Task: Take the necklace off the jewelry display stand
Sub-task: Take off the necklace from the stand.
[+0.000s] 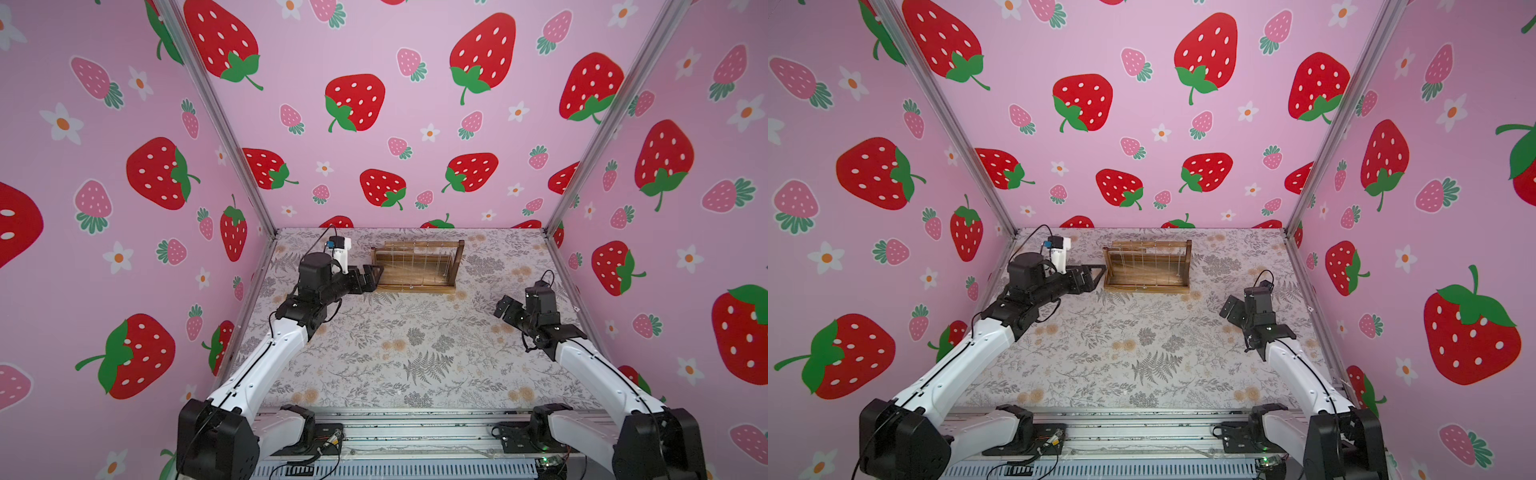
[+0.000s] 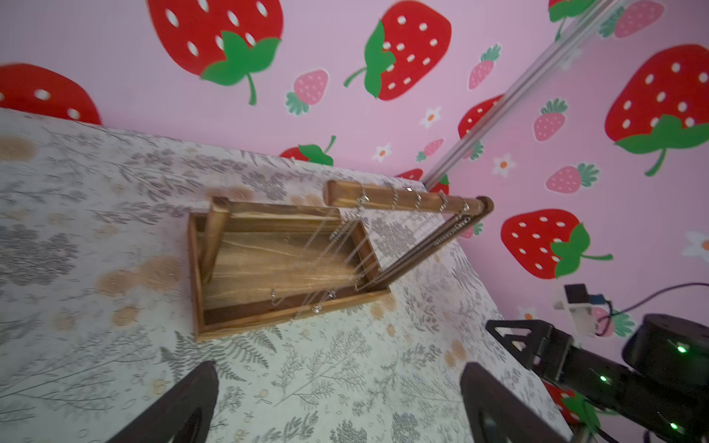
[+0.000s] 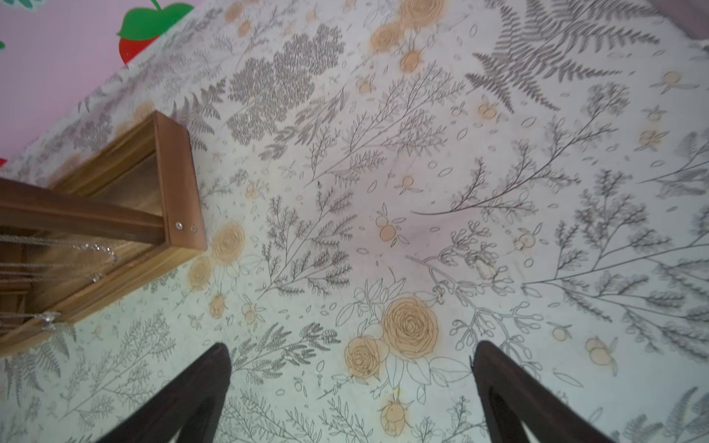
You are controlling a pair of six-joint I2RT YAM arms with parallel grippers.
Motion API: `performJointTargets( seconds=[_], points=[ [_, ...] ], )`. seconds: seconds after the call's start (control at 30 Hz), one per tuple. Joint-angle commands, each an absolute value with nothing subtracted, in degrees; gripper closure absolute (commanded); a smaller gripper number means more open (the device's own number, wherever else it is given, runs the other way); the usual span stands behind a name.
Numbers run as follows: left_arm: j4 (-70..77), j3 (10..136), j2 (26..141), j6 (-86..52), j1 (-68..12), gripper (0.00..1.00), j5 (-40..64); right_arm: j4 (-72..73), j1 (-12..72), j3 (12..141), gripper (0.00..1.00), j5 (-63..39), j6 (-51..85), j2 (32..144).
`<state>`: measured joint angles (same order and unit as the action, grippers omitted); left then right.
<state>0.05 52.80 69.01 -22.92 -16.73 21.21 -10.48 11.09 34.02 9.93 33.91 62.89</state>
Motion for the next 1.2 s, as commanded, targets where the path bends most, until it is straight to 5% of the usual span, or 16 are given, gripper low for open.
performJointTargets(
  seconds=[0.0, 0.43, 0.57, 0.87, 1.17],
  points=[
    [3.38, 55.61, 73.23, -25.63, -18.31, 0.01, 25.42, -0.18, 14.13, 34.48, 0.01, 12.47, 29.22, 63.05],
    [-1.49, 61.25, 80.02, -17.43, -23.80, 0.15, 19.03, 8.15, 14.54, 33.82, 0.00, 8.62, 33.89, 71.59],
    [-0.91, 62.28, 81.03, -16.84, -23.82, 0.25, 19.54, 12.48, 14.59, 29.82, 0.00, 0.20, 32.43, 68.25],
    [-2.92, 67.74, 85.50, -15.62, -24.08, 0.46, 14.95, 12.20, 14.59, 28.42, 0.01, 2.23, 32.98, 68.38],
    [-5.36, 75.55, 92.63, -13.34, -24.52, 0.52, 8.22, 10.97, 14.59, 29.71, 0.01, 0.90, 34.15, 69.03]
  ],
)
